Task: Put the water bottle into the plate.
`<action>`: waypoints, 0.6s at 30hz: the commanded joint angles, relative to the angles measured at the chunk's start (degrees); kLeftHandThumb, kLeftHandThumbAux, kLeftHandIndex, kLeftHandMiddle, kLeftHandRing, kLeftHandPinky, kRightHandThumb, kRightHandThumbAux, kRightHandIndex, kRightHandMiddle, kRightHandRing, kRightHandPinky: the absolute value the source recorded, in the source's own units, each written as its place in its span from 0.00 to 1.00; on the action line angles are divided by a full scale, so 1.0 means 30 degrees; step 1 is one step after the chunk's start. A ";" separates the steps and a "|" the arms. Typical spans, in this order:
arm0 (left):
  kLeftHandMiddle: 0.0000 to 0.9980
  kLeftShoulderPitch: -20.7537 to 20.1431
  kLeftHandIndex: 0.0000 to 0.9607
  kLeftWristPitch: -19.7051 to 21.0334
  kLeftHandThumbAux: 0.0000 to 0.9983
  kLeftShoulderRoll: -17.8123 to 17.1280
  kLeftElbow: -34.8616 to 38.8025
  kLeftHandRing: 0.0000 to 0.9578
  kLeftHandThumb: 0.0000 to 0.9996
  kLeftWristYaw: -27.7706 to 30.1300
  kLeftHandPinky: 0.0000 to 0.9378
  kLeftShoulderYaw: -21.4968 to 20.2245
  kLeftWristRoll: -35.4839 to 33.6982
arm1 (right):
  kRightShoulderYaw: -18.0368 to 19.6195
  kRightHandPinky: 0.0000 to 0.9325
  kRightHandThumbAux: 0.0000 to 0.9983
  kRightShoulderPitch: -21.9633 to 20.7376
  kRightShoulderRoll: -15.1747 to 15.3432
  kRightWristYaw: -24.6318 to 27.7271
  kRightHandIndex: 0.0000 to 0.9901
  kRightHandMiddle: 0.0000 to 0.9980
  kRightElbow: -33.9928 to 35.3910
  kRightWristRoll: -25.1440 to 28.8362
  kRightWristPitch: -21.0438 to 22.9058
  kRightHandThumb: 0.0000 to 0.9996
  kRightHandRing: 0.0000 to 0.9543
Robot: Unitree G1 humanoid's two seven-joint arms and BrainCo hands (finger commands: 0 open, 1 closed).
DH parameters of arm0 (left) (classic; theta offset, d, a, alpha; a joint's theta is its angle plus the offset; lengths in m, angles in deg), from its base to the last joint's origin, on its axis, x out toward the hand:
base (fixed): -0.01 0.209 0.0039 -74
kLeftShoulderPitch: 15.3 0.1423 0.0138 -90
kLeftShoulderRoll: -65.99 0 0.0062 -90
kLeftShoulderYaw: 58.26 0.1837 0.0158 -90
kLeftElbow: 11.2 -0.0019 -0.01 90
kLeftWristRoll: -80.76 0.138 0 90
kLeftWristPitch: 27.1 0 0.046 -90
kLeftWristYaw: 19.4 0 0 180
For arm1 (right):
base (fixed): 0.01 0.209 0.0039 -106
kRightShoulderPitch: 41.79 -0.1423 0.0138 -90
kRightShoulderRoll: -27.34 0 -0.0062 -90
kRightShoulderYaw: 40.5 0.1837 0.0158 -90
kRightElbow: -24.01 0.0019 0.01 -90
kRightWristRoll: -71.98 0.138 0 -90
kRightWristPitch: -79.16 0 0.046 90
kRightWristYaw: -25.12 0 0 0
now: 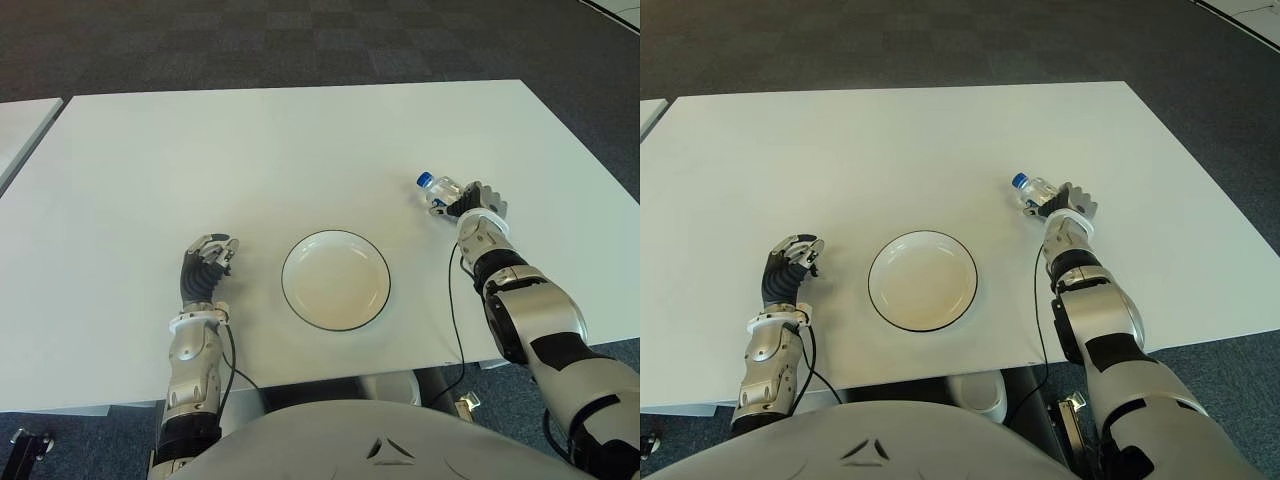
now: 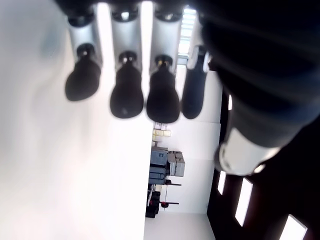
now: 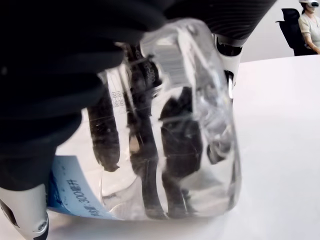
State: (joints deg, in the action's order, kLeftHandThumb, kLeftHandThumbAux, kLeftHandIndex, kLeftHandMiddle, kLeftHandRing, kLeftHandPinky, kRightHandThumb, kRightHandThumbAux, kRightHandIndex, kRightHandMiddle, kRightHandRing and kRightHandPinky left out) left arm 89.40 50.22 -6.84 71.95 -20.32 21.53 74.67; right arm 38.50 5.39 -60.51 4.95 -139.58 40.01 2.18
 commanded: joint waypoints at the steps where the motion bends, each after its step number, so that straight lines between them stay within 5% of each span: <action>1: 0.77 0.0141 0.45 0.0092 0.72 0.0080 0.0049 0.79 0.70 -0.0307 0.80 -0.0010 0.0186 | 0.0207 0.82 0.72 0.2323 -0.1743 0.1923 0.44 0.73 -0.1285 0.1111 0.0186 0.70 0.75; 18: 0.76 0.0082 0.45 0.0563 0.72 0.0062 0.0258 0.79 0.70 -0.0489 0.80 -0.0085 0.0160 | 0.0499 0.89 0.73 0.2189 -0.1415 0.2090 0.44 0.83 -0.1161 0.1406 -0.0742 0.69 0.85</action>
State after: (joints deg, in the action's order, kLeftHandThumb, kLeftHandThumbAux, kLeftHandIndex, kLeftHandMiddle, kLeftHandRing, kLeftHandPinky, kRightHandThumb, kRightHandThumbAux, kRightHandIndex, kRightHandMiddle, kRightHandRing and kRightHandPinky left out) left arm 89.50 51.19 -6.86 72.78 -21.19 21.39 75.15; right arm 39.48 5.32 -61.82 5.74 -139.57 41.40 0.06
